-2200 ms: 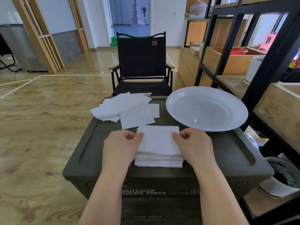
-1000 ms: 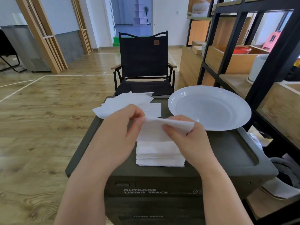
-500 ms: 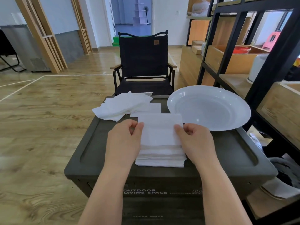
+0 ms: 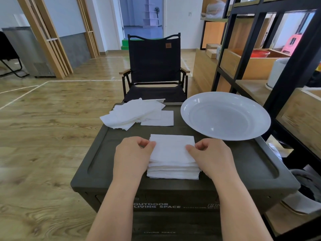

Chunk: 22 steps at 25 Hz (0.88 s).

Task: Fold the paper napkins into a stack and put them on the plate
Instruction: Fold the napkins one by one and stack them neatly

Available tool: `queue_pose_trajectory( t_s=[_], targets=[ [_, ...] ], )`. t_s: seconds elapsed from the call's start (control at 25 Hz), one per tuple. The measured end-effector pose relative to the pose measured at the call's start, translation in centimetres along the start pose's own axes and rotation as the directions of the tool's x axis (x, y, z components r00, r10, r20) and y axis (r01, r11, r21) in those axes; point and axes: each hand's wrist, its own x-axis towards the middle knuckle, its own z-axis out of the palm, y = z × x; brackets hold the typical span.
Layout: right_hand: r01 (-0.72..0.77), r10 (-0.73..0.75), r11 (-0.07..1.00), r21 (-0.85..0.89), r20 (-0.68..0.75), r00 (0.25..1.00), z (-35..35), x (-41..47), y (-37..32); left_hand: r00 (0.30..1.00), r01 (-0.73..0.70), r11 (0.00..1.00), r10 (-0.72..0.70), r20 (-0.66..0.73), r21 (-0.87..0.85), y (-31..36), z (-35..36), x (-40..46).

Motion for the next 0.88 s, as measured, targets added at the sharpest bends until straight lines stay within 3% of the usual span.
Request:
queue_pose_trajectory(
  t_s=[0.2, 0.36, 0.52, 0.6, 0.68, 0.88],
  targets=[
    [-0.028, 0.028, 0.999, -0.027, 0.022, 0.999, 0.2, -0.2, -0.1, 0.999, 0.018, 0.998, -0.021, 0.042, 0.059, -0.4, 0.2, 0.2],
    [-0.041, 0.037, 0.996, -0.080, -0.052, 0.998, 0.5, -0.4, -0.3, 0.999, 0.029, 0.995, -0.033, 0.037, 0.099, -0.9, 0.2, 0.7],
    [-0.010, 0.009, 1.000, -0.015, -0.060, 0.998, 0.5, -0.3, -0.4, 0.989, -0.126, 0.975, 0.138, -0.056, 0.185, -0.8, 0.8, 4.0],
    [0.022, -0.014, 0.997, 0.073, -0.110, 0.994, 0.4, 0.0, -0.4, 0.951, -0.289, 0.913, 0.307, -0.019, 0.287, 0.0, 1.9, 6.9],
    [0.039, -0.021, 0.990, 0.132, -0.139, 0.990, 0.3, 0.4, -0.4, 0.879, -0.471, 0.786, 0.458, 0.135, 0.401, 1.0, 3.5, 9.7],
    [0.061, -0.034, 0.977, 0.206, -0.132, 0.991, 0.2, 0.5, -0.6, 0.781, -0.615, 0.550, 0.525, 0.339, 0.565, 1.8, 5.6, 12.1]
  ],
)
